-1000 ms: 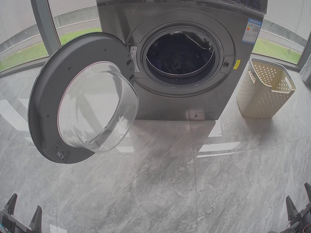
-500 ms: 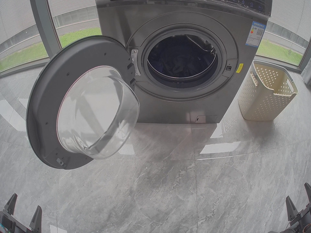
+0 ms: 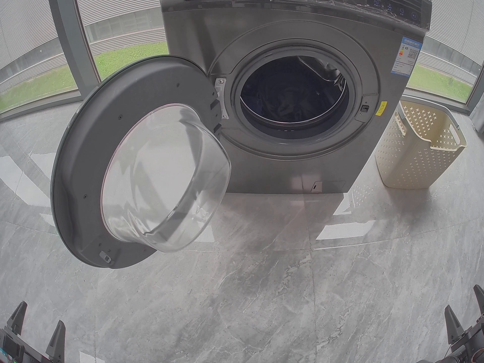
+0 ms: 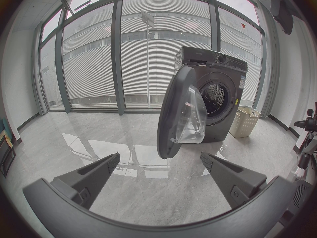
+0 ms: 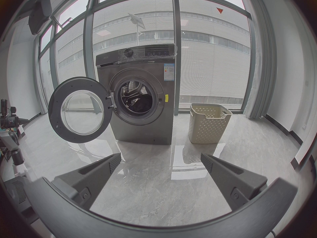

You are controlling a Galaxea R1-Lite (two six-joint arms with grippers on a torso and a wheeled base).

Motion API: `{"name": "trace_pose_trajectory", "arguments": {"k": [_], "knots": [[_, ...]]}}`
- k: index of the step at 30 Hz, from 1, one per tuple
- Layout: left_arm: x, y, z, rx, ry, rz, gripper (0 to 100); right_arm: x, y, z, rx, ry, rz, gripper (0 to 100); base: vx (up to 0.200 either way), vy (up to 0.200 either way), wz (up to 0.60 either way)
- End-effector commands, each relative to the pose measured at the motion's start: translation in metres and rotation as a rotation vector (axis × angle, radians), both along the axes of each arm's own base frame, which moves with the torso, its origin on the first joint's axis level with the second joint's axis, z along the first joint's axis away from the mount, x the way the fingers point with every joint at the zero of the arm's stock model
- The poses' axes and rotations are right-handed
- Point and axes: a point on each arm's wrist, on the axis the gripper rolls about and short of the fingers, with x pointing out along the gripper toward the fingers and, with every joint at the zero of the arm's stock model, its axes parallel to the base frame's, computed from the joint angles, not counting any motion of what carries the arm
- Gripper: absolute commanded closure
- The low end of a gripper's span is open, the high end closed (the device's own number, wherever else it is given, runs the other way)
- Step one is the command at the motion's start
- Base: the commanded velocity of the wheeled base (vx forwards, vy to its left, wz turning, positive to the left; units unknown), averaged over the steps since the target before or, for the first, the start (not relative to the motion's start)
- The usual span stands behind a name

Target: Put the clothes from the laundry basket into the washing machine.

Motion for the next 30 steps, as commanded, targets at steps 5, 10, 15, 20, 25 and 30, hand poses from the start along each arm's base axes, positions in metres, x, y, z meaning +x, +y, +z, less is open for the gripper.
{"name": "trace_pose_trajectory", "arguments": {"k": [5, 10, 15, 20, 25, 30], "knots": [[0.000, 0.000, -0.005, 0.004, 0.000, 0.002, 0, 0.001, 0.000, -0.005, -0.001, 0.012, 0.001, 0, 0.000, 0.000, 0.00], [0.000, 0.000, -0.005, 0.014, 0.000, 0.006, 0, 0.001, 0.000, -0.005, -0.001, 0.012, 0.001, 0, 0.000, 0.000, 0.00], [-0.012, 0.000, 0.048, -0.009, -0.164, 0.001, 0, 0.001, 0.000, -0.005, -0.003, 0.012, 0.001, 0, 0.000, 0.000, 0.00], [0.019, -0.001, 0.099, -0.011, -0.021, -0.071, 0, 0.001, 0.000, -0.005, 0.001, 0.012, 0.001, 0, 0.000, 0.000, 0.00], [0.076, -0.004, 0.131, -0.012, 0.016, -0.124, 0, 0.001, 0.000, -0.005, 0.001, 0.010, 0.001, 0, 0.000, 0.000, 0.00], [0.121, -0.006, 0.142, -0.014, 0.050, -0.168, 0, 0.001, 0.000, -0.005, 0.001, 0.010, 0.001, 0, 0.000, 0.000, 0.00]]}}
